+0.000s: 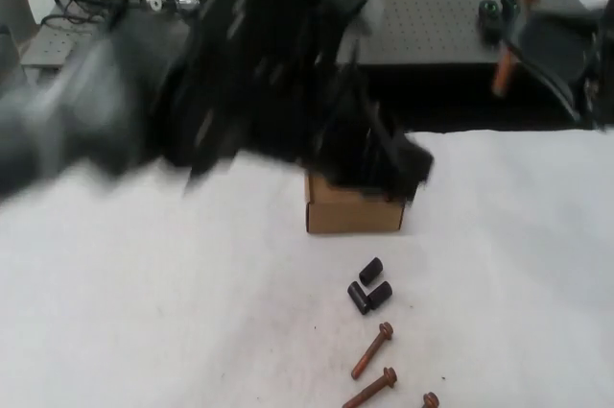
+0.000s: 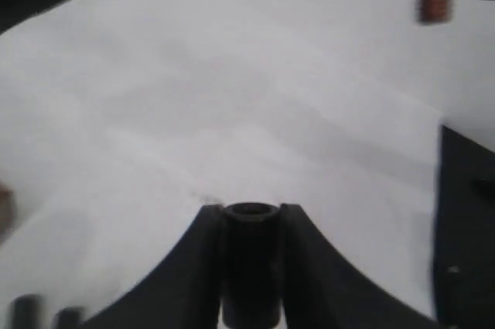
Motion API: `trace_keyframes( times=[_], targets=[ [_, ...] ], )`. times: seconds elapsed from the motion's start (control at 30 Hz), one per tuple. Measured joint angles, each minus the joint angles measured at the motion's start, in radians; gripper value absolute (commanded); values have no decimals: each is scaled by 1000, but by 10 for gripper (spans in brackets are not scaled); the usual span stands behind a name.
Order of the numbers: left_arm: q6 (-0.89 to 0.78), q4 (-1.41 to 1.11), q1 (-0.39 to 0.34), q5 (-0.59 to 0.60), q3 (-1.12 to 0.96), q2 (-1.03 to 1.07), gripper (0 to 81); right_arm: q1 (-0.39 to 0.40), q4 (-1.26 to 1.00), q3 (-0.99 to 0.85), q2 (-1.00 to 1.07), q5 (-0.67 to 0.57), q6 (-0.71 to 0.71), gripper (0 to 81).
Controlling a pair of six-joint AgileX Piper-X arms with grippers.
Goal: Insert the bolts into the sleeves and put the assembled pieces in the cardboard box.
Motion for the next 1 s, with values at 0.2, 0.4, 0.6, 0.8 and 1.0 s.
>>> trace_keyframes(
  times=[0.2, 0.4, 0.6, 0.8, 1.0],
  targets=[
    [-243, -745, -3, 269, 495, -162, 6, 121, -6, 0, -1, -9, 8, 14],
    [-283, -848, -3, 276, 518, -199, 6, 132, 29, 0, -1, -32, -29, 14],
    [-308, -847, -3, 283, 521, -199, 6, 134, 29, 0, -1, -46, -47, 14],
    [-309, -847, -3, 304, 521, -199, 6, 134, 21, 0, -1, -68, -52, 14],
    [-314, -845, -3, 305, 521, -199, 6, 137, 19, 0, -1, -100, -54, 14]
  ],
)
